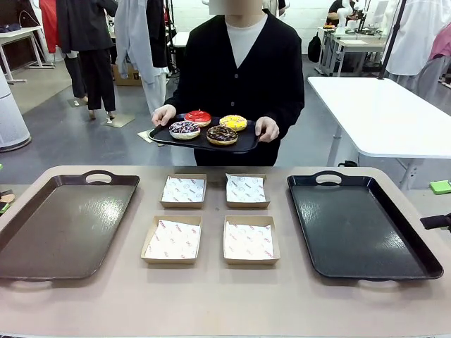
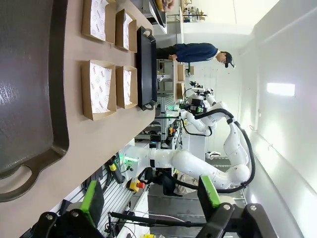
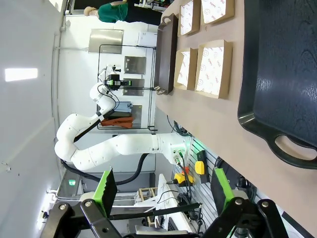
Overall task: Individually package the donuts and arrange them on the tray.
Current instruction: Pick up one Paper togo box.
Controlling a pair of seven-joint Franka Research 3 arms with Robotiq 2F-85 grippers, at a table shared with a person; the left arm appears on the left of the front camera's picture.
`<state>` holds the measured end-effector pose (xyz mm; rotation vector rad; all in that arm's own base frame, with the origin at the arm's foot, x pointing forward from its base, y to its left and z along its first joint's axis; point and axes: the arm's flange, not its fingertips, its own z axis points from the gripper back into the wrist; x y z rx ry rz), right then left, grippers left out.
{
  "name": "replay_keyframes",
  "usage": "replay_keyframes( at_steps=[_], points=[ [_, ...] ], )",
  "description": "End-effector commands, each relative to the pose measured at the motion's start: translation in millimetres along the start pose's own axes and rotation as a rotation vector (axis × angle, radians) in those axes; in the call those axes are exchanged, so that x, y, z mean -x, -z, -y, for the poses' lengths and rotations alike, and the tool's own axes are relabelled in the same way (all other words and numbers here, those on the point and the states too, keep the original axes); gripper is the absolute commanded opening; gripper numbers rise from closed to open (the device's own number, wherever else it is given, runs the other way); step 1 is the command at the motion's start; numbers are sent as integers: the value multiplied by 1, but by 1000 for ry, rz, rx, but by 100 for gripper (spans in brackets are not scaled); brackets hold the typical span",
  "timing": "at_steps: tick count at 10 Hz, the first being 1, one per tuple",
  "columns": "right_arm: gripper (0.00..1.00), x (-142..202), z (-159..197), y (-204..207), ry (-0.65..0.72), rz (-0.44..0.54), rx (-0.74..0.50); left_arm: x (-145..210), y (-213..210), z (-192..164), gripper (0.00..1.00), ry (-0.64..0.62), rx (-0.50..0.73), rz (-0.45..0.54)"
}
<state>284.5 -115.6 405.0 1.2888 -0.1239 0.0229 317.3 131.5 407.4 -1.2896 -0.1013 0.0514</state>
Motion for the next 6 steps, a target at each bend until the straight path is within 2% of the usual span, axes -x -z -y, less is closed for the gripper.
replay_keyframes(
  at_steps=[1,6],
  points=[
    [100,0,2,1,7,7,5,-1,1,0,100,1,12,7],
    [100,0,2,1,7,7,5,-1,1,0,100,1,12,7]
  ],
)
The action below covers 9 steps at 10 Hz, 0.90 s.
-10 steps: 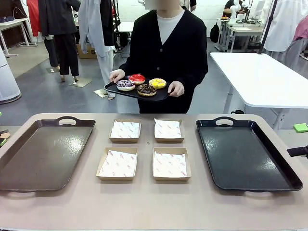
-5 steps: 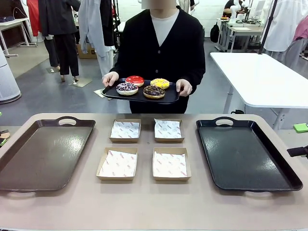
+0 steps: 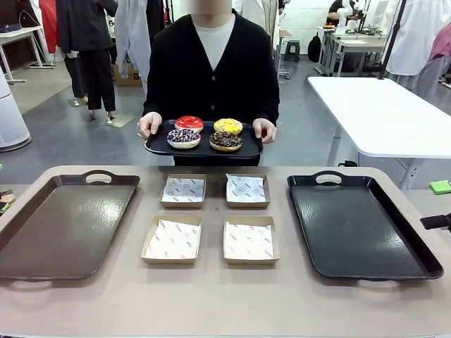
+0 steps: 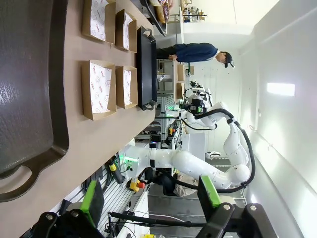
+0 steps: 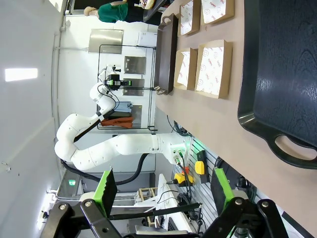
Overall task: Individually package the donuts and arrange them on the tray.
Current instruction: Pick up one Paper togo box.
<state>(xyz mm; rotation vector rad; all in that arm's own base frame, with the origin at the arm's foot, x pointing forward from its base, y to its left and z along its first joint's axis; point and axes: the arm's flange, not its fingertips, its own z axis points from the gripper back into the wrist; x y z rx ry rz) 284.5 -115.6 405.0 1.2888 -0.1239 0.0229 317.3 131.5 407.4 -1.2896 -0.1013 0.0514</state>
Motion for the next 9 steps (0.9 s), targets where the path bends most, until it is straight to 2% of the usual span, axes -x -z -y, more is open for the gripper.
replay_keyframes(
  at_steps=[1,9],
  points=[
    [100,0,2,1,7,7,4,-1,1,0,100,1,12,7],
    [100,0,2,1,7,7,4,-1,1,0,100,1,12,7]
  ],
)
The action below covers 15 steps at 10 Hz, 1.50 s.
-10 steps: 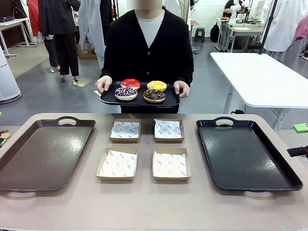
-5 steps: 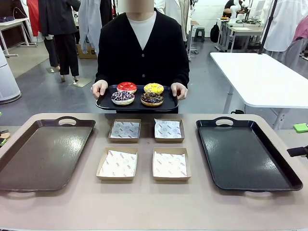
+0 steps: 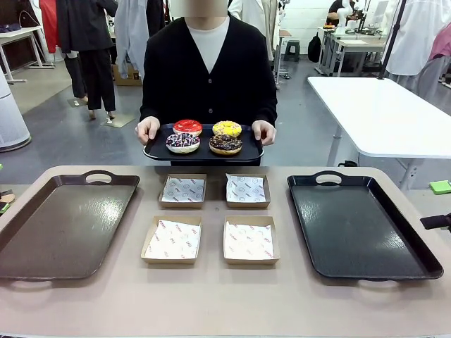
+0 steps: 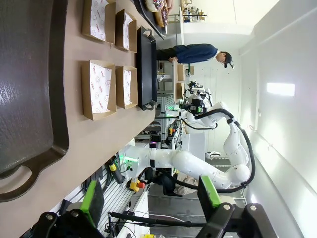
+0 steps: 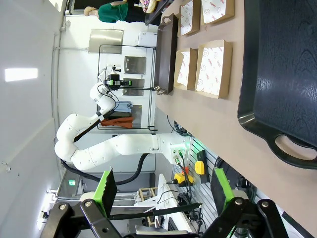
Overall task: Individually package the donuts and arrange them on the tray.
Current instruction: Pick up one Paper togo box.
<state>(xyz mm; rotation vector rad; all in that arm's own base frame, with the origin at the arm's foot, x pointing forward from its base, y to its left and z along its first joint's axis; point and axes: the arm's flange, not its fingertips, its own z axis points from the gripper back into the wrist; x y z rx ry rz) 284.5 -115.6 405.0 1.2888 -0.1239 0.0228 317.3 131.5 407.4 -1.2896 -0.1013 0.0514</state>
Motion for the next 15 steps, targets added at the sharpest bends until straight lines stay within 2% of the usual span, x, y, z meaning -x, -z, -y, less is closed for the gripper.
replay_keyframes(
  at_steps=[1,9,11,12,15],
  points=[
    [100,0,2,1,7,7,4,-1,1,0,100,1,12,7],
    [100,0,2,1,7,7,4,0,0,0,100,0,0,0],
    [100,0,2,1,7,7,4,-4,-1,26,100,17,-134,5],
    [100,0,2,1,7,7,4,-9,12,52,100,85,-264,16],
    [100,0,2,1,7,7,4,-23,76,129,100,128,-591,-57]
  ],
)
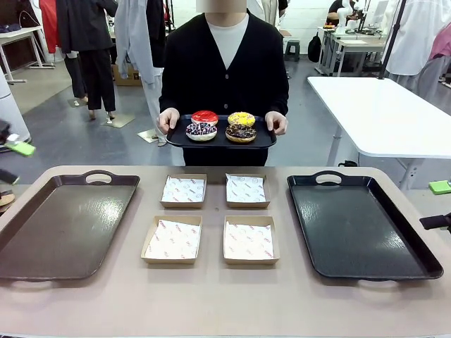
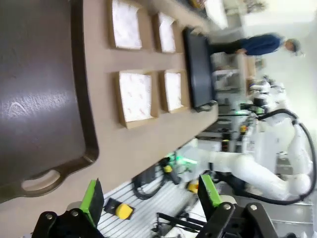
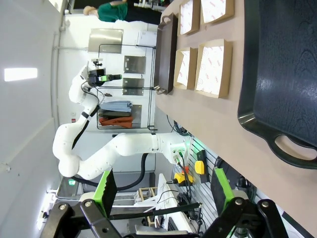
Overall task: Individually package the donuts and arrange them on the tray.
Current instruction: Pick up one Paper togo box.
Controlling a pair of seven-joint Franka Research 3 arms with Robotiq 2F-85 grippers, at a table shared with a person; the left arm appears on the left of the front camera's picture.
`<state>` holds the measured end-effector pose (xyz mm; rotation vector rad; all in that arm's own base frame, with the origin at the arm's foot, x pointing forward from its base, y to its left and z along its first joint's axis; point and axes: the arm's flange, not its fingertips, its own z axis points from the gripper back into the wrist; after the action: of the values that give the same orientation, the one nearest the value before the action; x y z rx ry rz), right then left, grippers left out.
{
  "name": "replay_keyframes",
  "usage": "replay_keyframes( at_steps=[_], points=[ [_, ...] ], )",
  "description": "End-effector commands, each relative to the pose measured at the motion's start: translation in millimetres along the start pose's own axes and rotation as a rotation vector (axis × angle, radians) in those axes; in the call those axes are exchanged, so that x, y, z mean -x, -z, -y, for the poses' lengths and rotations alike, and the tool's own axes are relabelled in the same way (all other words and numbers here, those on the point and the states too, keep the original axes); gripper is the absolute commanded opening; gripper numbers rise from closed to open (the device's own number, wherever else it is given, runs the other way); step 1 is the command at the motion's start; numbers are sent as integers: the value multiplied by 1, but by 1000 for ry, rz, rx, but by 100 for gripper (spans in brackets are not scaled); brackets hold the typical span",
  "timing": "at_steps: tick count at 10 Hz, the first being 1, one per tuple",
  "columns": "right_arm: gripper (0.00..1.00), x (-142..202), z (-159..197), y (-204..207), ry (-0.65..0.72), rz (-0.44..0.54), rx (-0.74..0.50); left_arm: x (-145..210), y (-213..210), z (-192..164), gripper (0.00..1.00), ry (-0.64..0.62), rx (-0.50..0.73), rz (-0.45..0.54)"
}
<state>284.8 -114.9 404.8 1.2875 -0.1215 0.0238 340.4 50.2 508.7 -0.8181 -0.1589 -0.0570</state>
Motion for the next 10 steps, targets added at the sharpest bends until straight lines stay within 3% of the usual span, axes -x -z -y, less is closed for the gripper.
replay_keyframes(
  at_steps=[1,3,6,10],
  points=[
    [100,0,2,0,7,9,3,-13,36,43,100,3,-213,-69],
    [100,0,2,0,7,9,3,-32,89,84,100,-31,-395,-85],
    [100,0,2,0,7,9,3,-42,181,118,100,-6,-599,-107],
    [100,0,2,0,7,9,3,-48,271,104,100,-34,-750,-60]
  ],
)
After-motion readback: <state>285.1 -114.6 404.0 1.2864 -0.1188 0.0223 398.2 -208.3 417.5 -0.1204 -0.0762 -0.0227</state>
